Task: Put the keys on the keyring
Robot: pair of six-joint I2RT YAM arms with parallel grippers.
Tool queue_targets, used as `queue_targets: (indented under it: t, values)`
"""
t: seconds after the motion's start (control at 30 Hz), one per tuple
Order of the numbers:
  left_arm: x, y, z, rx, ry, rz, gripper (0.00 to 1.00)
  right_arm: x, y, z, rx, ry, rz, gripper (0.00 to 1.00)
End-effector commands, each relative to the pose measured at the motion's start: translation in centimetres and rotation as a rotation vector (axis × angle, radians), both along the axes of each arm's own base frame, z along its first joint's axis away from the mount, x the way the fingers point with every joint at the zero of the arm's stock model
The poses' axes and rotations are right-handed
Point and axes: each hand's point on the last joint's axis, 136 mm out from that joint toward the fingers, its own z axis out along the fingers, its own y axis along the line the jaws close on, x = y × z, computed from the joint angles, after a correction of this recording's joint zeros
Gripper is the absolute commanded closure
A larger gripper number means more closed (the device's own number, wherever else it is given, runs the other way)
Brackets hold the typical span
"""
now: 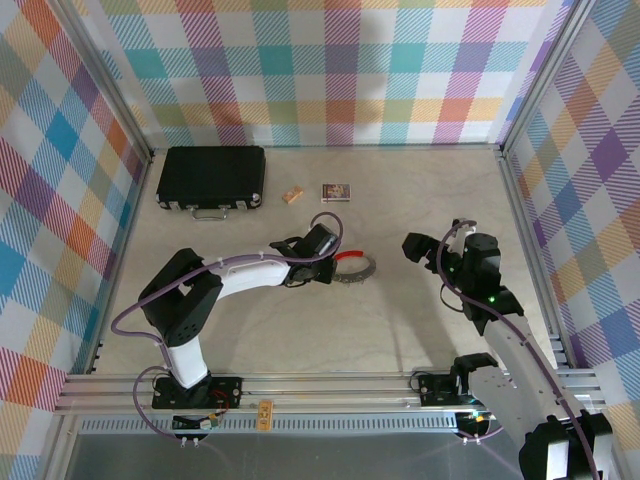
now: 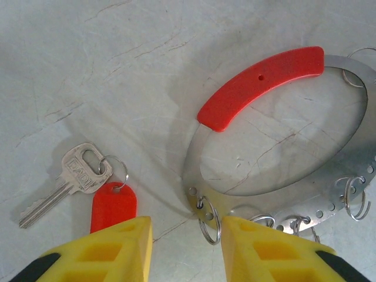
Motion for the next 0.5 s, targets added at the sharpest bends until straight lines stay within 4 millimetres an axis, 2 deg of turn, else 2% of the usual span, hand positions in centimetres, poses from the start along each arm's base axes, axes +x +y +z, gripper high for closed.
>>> queue_targets:
  t: [0.0, 0.3, 0.47]
  values:
    - [-0.5, -0.5, -0.2, -0.003, 0.007, -0.005, 0.66, 0.1, 0.2, 0.2, -0.008, -0.022, 0.010, 0.01]
    - [-0.3, -0.5, -1.6, 0.033, 0.034, -0.004, 0.69, 0.0, 0.4, 0.3, -0.010, -0.023, 0.016, 0.01]
    - [-0.2, -0.6, -1.2, 0.029, 0.026, -0.002, 0.67, 0.1, 0.5, 0.2, -0.011, -0.021, 0.020, 0.01]
